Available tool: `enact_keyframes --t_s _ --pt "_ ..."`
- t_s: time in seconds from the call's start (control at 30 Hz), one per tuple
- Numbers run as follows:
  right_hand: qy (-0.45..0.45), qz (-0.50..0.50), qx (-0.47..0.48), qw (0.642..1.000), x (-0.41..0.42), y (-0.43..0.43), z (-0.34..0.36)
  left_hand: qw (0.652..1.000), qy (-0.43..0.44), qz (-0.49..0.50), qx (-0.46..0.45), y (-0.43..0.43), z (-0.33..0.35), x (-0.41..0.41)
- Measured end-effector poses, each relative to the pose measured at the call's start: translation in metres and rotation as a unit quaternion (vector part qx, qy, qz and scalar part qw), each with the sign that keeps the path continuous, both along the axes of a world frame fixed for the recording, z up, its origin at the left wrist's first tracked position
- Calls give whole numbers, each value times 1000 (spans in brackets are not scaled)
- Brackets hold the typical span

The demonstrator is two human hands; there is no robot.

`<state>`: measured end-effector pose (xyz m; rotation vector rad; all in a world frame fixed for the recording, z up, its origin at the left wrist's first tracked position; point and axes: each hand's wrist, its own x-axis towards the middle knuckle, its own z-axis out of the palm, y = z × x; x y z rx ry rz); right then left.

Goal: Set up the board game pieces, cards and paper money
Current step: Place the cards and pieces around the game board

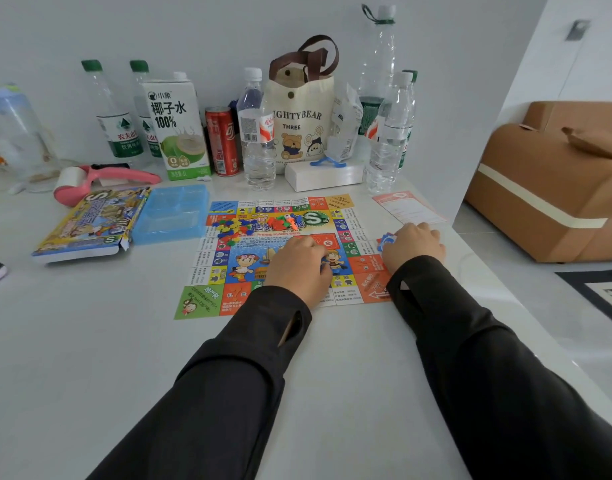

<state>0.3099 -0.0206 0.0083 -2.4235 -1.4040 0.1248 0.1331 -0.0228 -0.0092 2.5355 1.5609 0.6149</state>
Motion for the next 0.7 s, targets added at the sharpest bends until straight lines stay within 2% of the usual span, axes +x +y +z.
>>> enact_keyframes --t_s 0.1,0.3,0.7 --pt "34 -6 8 999 3 2 -1 1000 -6 0 -3 0 0 0" --pt "165 1 42 985 9 3 -1 1000 -15 2 -10 0 0 0" --pt "160 7 48 986 8 3 0 1000 -17 -1 -12 -1 1 0"
